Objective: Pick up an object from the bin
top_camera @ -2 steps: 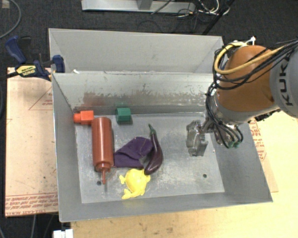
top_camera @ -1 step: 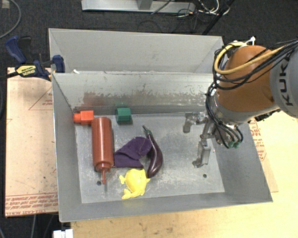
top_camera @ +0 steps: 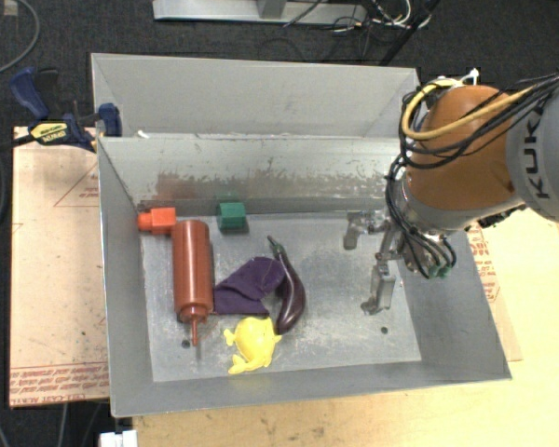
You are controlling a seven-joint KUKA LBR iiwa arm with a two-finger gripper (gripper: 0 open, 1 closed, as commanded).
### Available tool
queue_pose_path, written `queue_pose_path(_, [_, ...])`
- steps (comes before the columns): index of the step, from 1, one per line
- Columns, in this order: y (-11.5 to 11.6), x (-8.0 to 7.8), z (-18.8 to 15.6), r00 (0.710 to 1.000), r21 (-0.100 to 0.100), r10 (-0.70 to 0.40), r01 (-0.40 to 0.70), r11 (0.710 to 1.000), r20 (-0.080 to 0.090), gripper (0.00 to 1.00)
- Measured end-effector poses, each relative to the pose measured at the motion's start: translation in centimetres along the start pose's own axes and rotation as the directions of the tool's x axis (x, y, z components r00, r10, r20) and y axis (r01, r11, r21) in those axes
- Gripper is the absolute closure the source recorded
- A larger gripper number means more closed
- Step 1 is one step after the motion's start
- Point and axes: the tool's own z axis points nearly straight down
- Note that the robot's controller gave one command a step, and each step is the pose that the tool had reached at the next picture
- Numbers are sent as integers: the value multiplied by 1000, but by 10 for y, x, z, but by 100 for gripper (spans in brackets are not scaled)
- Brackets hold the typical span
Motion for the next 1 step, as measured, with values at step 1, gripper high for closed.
queue_pose_path(1, [26, -14, 22, 999, 2, 38, -38, 999, 7, 0])
